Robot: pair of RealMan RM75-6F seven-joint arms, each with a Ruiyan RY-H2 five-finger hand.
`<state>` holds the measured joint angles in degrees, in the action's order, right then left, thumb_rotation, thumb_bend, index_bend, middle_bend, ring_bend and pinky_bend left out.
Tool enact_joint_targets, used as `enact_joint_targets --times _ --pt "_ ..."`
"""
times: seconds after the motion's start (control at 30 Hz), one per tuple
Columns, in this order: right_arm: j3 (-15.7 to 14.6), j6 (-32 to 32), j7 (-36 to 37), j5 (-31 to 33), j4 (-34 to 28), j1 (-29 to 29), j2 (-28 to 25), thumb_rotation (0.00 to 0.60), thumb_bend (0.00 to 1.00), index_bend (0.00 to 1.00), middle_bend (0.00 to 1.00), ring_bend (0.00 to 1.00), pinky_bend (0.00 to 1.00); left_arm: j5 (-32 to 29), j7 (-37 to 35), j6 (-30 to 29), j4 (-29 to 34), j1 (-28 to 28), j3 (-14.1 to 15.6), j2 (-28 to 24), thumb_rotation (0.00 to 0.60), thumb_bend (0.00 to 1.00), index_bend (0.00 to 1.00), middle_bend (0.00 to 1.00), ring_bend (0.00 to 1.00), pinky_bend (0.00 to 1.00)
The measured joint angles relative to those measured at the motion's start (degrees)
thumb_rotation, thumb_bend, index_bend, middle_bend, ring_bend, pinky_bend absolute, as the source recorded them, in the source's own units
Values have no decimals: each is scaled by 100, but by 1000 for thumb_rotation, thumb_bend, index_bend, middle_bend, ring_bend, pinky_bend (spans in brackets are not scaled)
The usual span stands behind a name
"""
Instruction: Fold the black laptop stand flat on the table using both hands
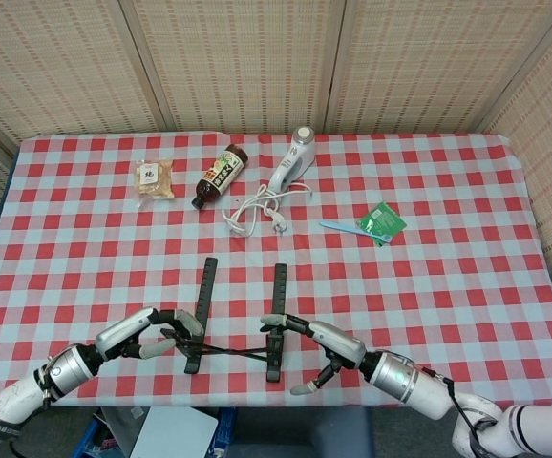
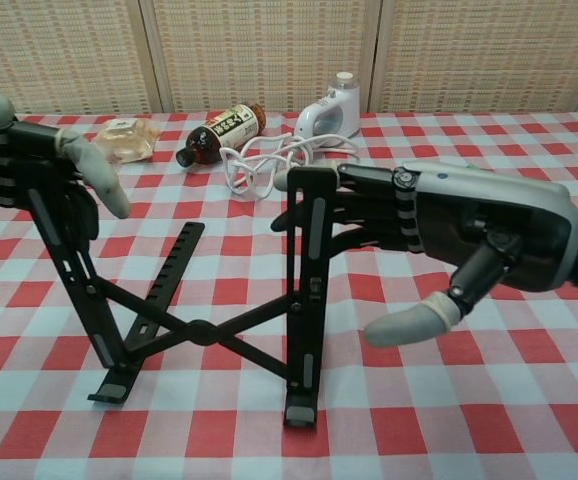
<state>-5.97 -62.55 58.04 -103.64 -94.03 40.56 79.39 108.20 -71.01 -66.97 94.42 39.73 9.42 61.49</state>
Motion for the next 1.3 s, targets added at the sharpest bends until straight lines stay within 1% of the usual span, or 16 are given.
enact_joint_targets --times 0.13,0.27,0.53,0.7,0.87,1.1,1.3 --pt "-118 -94 -124 -60 -133 -27 -58 600 0 72 162 42 121 142 130 -107 149 -10 140 -107 237 241 348 333 375 367" --pt "-122 -106 -249 -39 -154 -15 -24 600 0 72 162 42 121 203 230 -151 267 12 232 -162 232 241 348 333 375 367" --pt "-106 -100 -301 72 16 3 335 600 0 72 173 42 121 129 340 -161 340 54 299 -167 234 241 348 333 375 367" --pt "-156 -171 -113 135 259 -52 620 600 0 72 178 42 121 79 403 -122 378 100 328 -175 232 241 348 333 375 368" --pt "-291 -273 90 147 493 -146 833 600 11 72 178 42 121 30 457 -87 424 133 356 -198 236 241 348 333 375 367" --pt "-404 -346 424 235 643 -254 1024 600 27 72 178 42 113 -4 522 -70 476 163 378 -205 233 241 348 333 375 367" --pt "-484 -282 760 364 595 -294 1067 600 35 72 178 42 92 -30 573 -53 512 189 392 -211 230 241 348 333 375 368"
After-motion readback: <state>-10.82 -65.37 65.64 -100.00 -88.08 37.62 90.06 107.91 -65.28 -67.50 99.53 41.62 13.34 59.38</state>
